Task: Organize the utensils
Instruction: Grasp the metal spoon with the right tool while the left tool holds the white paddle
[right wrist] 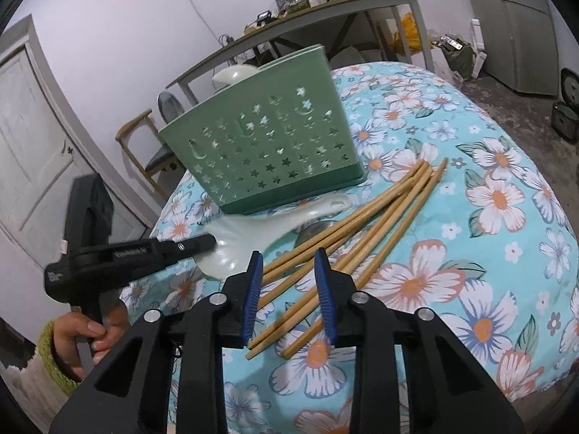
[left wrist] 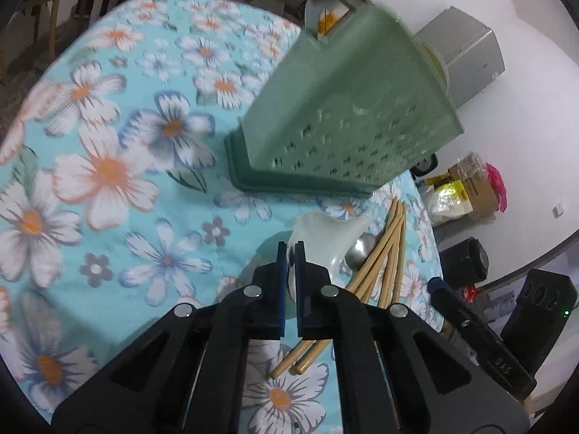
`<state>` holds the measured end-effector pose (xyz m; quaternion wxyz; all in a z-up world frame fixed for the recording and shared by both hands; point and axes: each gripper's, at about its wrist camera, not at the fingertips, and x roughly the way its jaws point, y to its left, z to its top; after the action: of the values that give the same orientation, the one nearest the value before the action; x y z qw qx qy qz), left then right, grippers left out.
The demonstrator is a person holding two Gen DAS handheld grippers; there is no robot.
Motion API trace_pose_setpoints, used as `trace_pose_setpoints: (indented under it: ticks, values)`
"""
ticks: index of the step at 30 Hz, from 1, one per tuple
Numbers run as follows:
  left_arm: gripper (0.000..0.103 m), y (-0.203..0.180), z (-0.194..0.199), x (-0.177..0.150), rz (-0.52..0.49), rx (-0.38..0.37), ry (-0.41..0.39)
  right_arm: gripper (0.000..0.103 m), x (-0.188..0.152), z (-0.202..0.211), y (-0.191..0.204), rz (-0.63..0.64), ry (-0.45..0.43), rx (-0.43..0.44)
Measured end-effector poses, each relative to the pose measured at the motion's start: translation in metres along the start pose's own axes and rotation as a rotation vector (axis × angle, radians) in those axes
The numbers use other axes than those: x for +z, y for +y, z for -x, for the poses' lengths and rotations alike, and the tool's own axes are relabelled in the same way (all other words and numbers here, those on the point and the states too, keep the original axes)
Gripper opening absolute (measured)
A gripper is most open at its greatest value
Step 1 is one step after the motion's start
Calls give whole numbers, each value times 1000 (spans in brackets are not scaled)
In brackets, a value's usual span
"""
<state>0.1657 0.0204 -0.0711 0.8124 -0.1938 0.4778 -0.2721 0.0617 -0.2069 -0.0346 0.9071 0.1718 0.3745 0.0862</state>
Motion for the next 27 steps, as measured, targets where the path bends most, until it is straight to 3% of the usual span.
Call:
trace_pose_setpoints:
  ticks: [9, 15, 23, 27]
  values:
    - [2, -2, 26, 2, -78, 68, -102, 21, 23, -55, 35, 123, 177, 50]
    - [2, 0, 27, -2, -92, 75, -114, 19, 20, -88, 35, 132, 322, 0]
    - [2, -4, 25, -6, -123, 84, -123, 19, 7, -56, 13, 81, 347, -84]
    - [2, -2, 25, -6, -113, 85, -120, 19, 12, -37, 10, 83, 266, -91]
